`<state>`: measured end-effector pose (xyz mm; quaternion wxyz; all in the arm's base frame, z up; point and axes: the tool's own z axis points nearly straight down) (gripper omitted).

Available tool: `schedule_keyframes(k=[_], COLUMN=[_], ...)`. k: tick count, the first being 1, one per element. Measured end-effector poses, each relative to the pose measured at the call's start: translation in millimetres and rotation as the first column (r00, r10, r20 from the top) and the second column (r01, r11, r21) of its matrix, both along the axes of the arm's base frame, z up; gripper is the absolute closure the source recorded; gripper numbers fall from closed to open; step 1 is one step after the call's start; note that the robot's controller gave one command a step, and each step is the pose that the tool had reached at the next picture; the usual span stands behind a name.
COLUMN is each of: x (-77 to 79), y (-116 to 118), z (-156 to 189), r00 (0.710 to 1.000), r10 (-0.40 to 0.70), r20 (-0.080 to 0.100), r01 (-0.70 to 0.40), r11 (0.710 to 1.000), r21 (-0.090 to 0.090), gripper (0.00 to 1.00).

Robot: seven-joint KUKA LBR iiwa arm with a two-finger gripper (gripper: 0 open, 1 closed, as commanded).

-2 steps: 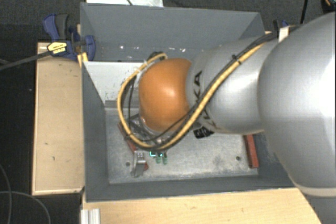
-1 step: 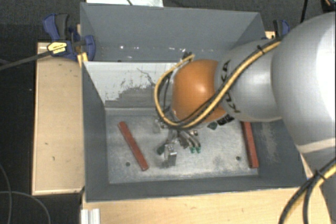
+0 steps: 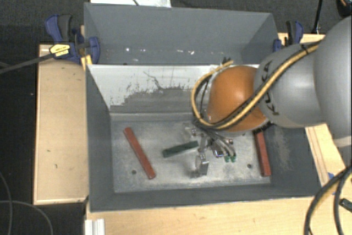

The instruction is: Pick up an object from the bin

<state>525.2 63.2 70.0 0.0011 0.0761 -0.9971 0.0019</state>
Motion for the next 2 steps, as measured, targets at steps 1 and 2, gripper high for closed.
schedule_keyframes(k=[1, 2], x=[0.0, -19.5], y=[4.8, -30.9], z=[0.4, 160.7], r00=[1.000, 0.902], r10=[-0.002, 0.432], r20=[0.000, 0.009], r01=[0.002, -0.432], r11=[1.000, 0.902], r21=[0.004, 0.001], gripper=[1.00, 1.00])
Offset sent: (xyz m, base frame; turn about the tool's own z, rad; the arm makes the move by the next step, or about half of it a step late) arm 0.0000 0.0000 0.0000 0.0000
